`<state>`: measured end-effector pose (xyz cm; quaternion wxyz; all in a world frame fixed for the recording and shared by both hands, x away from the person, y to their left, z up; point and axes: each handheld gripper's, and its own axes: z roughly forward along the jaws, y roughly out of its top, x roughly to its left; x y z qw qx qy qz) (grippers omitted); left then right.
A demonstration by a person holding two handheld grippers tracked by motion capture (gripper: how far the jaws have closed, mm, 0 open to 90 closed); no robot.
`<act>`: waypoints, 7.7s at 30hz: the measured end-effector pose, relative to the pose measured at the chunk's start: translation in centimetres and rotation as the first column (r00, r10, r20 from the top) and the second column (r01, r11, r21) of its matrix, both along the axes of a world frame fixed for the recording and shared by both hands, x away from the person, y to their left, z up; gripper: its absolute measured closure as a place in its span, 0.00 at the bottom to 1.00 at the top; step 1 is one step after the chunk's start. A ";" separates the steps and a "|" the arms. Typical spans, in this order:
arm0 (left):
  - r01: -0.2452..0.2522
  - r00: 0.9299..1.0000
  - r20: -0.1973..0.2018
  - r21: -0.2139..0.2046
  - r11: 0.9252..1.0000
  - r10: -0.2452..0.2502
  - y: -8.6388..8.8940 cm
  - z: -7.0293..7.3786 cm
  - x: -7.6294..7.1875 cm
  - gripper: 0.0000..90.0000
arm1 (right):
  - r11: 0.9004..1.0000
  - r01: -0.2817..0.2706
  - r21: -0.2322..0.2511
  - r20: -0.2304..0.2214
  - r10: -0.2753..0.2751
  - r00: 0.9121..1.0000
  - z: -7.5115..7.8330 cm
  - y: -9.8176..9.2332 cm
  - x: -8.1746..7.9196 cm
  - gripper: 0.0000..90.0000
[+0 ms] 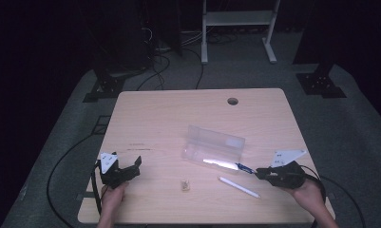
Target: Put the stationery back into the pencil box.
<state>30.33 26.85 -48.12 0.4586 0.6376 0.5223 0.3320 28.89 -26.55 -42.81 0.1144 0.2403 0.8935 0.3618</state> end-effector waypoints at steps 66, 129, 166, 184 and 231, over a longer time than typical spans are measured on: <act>0.004 1.000 0.001 -0.002 1.000 -0.004 0.0 0.0 0.0 0.00 | 0.993 -0.091 -0.069 -0.059 0.087 0.994 -0.3 11.0 9.3 0.88; 0.011 1.000 -0.001 0.004 1.000 -0.011 0.0 0.0 0.0 0.00 | 0.995 -0.020 -0.103 -0.124 0.007 0.992 -4.4 12.2 12.1 0.88; 0.011 1.000 0.000 0.007 1.000 -0.011 -0.1 0.0 0.0 0.00 | 1.000 -0.020 -0.021 -0.090 0.018 0.996 -3.2 8.9 10.1 0.75; 0.011 1.000 0.000 0.010 1.000 -0.011 -0.1 0.0 0.0 0.00 | 0.998 -0.068 0.000 -0.094 0.067 0.993 -2.3 7.4 7.0 0.67; 0.012 1.000 0.000 0.017 1.000 -0.012 -0.2 0.0 0.0 0.00 | 0.994 -0.107 0.022 -0.125 0.109 0.986 -4.5 5.4 1.4 0.73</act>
